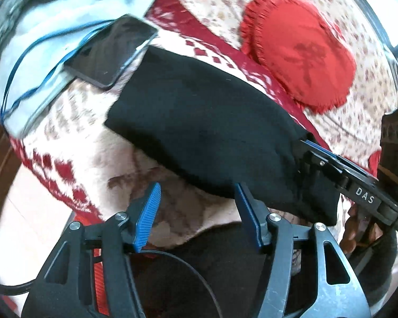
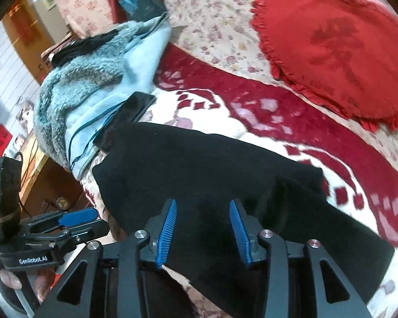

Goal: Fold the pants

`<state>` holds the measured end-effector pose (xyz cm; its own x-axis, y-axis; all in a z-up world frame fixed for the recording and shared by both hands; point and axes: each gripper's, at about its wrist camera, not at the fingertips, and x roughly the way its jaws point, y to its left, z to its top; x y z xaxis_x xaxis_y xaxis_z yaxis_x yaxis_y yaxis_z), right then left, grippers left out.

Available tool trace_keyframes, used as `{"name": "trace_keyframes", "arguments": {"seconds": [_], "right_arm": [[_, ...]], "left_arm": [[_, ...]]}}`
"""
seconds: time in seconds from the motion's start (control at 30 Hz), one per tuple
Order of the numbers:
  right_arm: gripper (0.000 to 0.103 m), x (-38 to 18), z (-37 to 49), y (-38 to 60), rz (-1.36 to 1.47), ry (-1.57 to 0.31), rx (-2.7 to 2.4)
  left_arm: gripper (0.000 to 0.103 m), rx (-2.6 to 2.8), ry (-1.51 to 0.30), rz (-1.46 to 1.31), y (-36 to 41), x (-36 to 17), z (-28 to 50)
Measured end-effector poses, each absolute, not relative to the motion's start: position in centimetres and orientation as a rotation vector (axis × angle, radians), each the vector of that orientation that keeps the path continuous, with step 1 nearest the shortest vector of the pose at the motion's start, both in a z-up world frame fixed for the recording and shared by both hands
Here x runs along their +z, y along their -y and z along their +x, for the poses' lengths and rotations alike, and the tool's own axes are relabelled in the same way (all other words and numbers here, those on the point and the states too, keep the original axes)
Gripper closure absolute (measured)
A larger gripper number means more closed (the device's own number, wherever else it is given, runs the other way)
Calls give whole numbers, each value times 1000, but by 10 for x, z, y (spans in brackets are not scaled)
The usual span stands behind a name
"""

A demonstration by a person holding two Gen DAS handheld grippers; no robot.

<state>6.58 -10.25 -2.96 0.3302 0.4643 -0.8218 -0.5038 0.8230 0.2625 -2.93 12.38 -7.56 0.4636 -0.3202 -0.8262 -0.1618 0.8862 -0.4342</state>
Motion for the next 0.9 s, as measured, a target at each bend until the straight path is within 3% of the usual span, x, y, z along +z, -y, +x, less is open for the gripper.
{"name": "trace_keyframes", "arguments": {"seconds": [0.83, 0.9], "right_arm": [[56, -37, 113, -39, -233, -1034, 909], [56, -41, 115, -53, -292, -1026, 934]], "left_arm": [[45, -28, -1072, -682, -157, -103, -8], [41, -30, -1072, -694, -157, -107, -6]]}}
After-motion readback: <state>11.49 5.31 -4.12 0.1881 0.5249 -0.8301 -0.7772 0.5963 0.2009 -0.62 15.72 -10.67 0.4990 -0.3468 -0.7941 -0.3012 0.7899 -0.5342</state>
